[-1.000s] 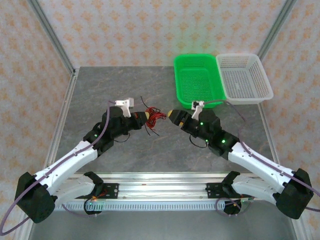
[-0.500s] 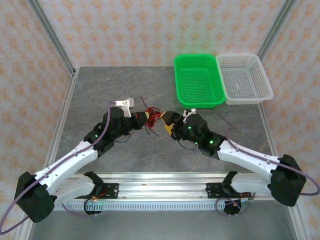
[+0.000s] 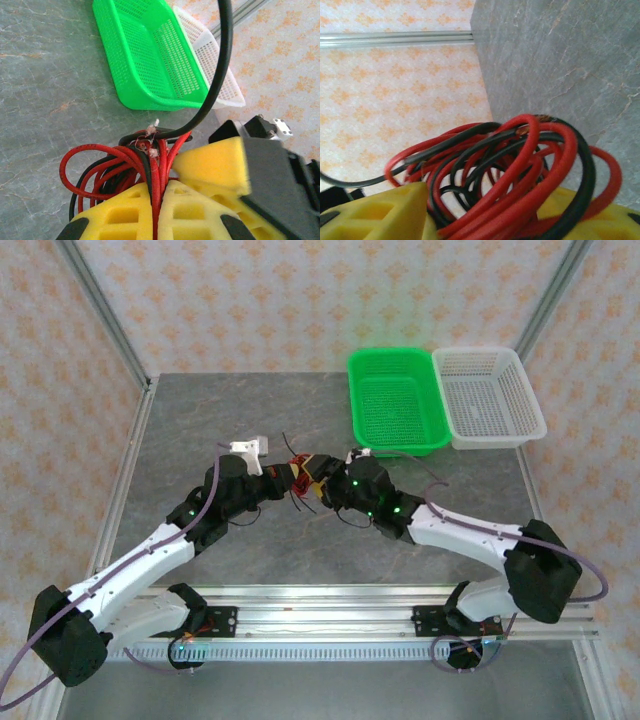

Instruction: Untangle the cables

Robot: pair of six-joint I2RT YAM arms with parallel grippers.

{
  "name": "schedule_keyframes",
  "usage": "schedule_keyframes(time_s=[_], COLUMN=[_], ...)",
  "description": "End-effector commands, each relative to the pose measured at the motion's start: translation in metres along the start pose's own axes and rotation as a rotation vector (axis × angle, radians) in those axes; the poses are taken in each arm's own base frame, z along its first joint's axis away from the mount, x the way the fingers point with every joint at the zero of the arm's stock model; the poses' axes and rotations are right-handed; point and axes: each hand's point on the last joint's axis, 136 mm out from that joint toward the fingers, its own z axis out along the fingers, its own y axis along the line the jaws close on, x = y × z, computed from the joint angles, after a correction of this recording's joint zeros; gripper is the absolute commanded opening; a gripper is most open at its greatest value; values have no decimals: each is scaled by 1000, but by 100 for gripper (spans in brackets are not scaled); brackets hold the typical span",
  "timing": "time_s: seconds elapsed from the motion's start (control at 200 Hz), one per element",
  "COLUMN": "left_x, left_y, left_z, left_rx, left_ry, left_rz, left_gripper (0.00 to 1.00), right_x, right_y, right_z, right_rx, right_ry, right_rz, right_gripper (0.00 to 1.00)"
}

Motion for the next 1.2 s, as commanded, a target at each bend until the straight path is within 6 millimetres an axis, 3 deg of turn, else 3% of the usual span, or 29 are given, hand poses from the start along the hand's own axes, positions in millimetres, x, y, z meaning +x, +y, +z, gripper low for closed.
schedule_keyframes(time_s=[0.0, 0.11, 0.29, 0.45, 0.681, 0.866, 1.006, 1.081, 1.191], left_x=[-9, -9, -12, -22, -35, -37, -41, -42, -38], left_y=[-18, -20, -24, -7, 29, 43, 48, 45, 29], left_z=[-8, -10, -17, -29, -50, -53, -54, -52, -44], left_rx=[58, 70, 80, -51, -286, -369, -410, -398, -303], left_ry=[-32, -32, -45, -83, -143, -153, -166, -164, -134], left_rz=[14, 12, 13, 56, 101, 115, 128, 129, 161], left_gripper=[0, 0, 0, 0, 0, 0, 0, 14, 51], right_x=[1, 1, -4, -7, 12, 32, 38, 42, 42], right_y=[18, 13, 5, 10, 37, 39, 42, 46, 57], right_z=[5, 9, 7, -1, -21, -39, -52, -58, -71], right_rx=[-42, -29, -3, 12, -61, -137, -172, -201, -247], right_ry=[0, -4, -31, -48, 69, 199, 233, 245, 222], right_rz=[-9, -17, -48, -206, -690, -1043, -1196, -1251, -1312], right_gripper=[51, 37, 0, 0, 0, 0, 0, 0, 0])
